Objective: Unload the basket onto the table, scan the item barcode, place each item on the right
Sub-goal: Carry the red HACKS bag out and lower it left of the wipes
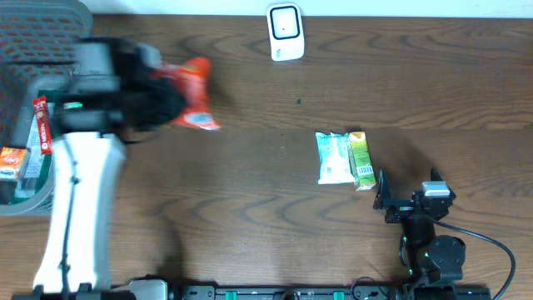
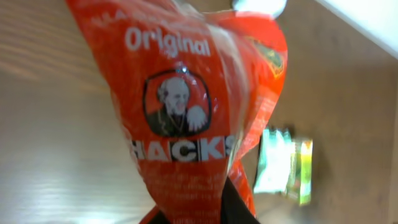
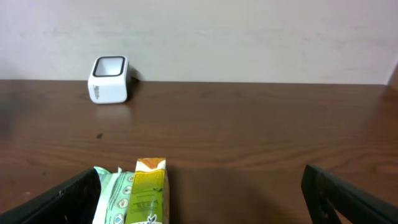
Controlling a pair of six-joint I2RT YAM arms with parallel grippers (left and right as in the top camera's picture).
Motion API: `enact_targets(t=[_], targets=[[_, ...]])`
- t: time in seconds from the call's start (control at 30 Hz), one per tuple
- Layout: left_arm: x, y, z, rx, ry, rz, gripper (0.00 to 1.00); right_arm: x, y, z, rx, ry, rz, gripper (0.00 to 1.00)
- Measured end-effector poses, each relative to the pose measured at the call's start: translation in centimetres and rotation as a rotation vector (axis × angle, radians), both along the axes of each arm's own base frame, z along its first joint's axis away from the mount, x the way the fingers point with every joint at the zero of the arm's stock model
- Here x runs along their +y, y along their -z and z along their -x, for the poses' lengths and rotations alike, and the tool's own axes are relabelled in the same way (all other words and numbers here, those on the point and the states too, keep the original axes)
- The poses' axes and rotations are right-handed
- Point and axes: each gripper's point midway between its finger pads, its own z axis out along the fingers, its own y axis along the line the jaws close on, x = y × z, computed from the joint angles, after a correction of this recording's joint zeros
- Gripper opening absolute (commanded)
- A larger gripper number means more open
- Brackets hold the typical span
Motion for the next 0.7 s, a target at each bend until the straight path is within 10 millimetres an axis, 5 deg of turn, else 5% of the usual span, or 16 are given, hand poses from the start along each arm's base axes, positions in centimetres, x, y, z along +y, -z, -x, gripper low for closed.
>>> enact_targets(t=[0.17,0.47,0.53,0.6,0.7], targets=[[-7.4,7.0,0.2,0.07,0.137,-0.017,0.08,0.0,0.0,0.0,0.0,0.0,0.0,0.99],[-15.7,17.1,0.7,0.175,0.275,-0.091,0.09,0.0,0.0,0.0,0.0,0.0,0.0,0.99],[-16.4,18.5,0.9,0.196,0.282,-0.096,0.23,0.0,0.0,0.0,0.0,0.0,0.0,0.99],[-17.0,19.5,0.7,0.203,0.276,-0.09,0.49,0.0,0.0,0.0,0.0,0.0,0.0,0.99],[-17.5,19.9,0.8,0.207,0.277,-0.087,0.61,0.0,0.0,0.0,0.0,0.0,0.0,0.99]])
